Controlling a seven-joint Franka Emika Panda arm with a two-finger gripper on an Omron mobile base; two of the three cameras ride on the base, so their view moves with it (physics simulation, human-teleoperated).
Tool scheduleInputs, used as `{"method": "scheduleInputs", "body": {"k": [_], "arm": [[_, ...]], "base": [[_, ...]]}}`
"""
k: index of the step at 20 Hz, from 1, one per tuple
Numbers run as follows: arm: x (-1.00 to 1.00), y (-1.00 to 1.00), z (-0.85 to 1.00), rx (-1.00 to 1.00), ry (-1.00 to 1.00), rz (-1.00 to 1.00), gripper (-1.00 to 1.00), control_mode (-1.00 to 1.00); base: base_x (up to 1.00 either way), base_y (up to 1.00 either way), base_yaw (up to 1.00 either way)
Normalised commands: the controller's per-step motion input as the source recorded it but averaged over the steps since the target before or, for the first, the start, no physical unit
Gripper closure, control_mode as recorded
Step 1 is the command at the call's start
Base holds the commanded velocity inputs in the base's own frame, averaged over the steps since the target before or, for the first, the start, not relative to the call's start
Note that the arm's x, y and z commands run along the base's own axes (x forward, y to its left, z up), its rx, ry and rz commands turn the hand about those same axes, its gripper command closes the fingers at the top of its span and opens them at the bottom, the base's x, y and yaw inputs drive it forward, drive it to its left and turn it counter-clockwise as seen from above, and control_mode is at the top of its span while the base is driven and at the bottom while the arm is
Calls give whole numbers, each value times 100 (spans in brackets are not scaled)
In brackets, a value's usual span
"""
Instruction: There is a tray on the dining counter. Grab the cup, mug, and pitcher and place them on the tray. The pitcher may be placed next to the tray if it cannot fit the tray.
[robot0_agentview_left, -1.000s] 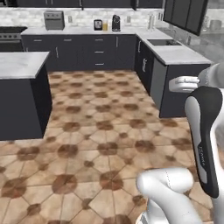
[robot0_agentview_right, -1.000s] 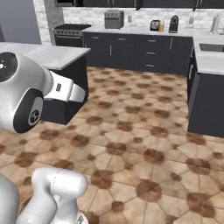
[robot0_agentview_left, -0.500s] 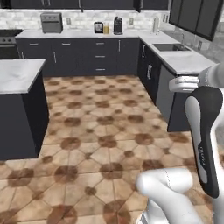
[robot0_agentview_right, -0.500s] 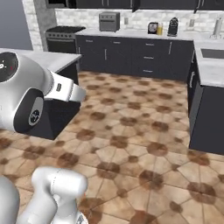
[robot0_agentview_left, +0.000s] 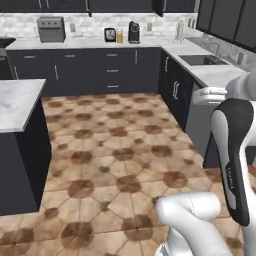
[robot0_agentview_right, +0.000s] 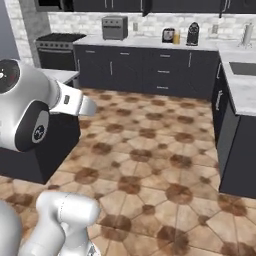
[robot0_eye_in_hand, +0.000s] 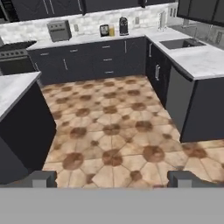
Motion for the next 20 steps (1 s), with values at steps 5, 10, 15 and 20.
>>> {"method": "scheduleInputs", "body": {"k": [5, 10, 15, 20], "arm": [[0, 0, 0, 0, 0, 0, -100, 100], [0, 0, 0, 0, 0, 0, -100, 100], [0, 0, 0, 0, 0, 0, -100, 100], [0, 0, 0, 0, 0, 0, -100, 100]], "base": [[100, 2, -8], [100, -4, -6], [100, -2, -5], [100, -7, -5]]}}
